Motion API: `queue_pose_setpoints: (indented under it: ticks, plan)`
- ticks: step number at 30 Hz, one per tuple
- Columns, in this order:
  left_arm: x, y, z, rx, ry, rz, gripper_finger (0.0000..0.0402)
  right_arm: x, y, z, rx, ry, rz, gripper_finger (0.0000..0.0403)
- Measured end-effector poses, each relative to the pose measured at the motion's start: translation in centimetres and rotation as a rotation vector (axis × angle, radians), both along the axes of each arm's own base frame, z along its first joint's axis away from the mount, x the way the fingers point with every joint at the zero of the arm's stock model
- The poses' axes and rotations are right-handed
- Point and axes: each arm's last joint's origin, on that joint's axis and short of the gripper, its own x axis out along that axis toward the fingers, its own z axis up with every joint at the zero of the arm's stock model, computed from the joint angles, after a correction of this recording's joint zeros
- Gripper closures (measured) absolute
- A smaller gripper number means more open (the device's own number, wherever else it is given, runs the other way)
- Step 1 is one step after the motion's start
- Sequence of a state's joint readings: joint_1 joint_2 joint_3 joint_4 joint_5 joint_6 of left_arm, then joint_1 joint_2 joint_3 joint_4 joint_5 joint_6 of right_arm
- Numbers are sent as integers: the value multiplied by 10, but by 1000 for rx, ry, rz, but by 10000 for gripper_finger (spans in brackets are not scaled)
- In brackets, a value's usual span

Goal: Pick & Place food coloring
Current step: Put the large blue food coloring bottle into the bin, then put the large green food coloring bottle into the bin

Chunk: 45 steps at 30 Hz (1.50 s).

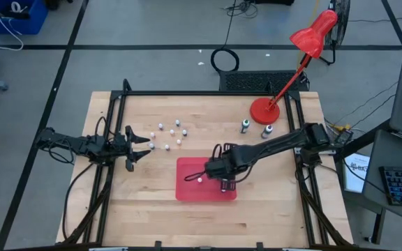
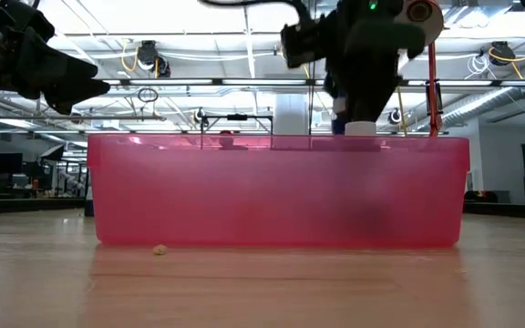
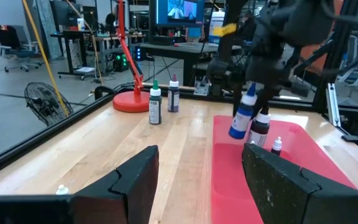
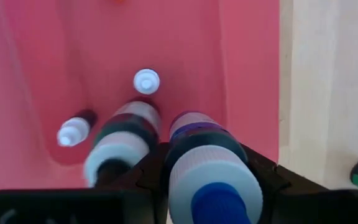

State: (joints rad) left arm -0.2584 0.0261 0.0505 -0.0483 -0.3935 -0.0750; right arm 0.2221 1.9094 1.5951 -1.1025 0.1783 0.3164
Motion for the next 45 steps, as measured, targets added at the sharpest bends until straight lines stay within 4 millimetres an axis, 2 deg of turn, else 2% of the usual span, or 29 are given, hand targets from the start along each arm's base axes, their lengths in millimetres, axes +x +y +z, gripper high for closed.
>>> queue_pose_setpoints:
  ticks: [7, 13, 18, 21, 24, 29, 34, 41, 45]
  plan:
    - [0, 0, 0, 0, 0, 0, 169, 9, -8, -16, -6, 32, -4, 280]
    - [0, 0, 0, 0, 0, 0, 169, 13, -9, -15, 6, -16, -10, 278]
    - [0, 0, 0, 0, 0, 0, 169, 13, -10, -12, 9, -43, -58, 195]
    - [0, 0, 0, 0, 0, 0, 169, 13, -10, -11, 12, -45, -80, 161]
    - [0, 0, 0, 0, 0, 0, 169, 13, -10, -11, 13, -45, -88, 150]
    - [0, 0, 0, 0, 0, 0, 169, 11, -10, -8, 13, -46, -89, 157]
    - [0, 0, 0, 0, 0, 0, 169, 4, -12, 9, 21, -82, -91, 172]
    - [0, 0, 0, 0, 0, 0, 169, -16, -16, 51, 38, -192, -101, 187]
    - [0, 0, 0, 0, 0, 0, 169, -31, -26, 72, -57, -247, -142, 192]
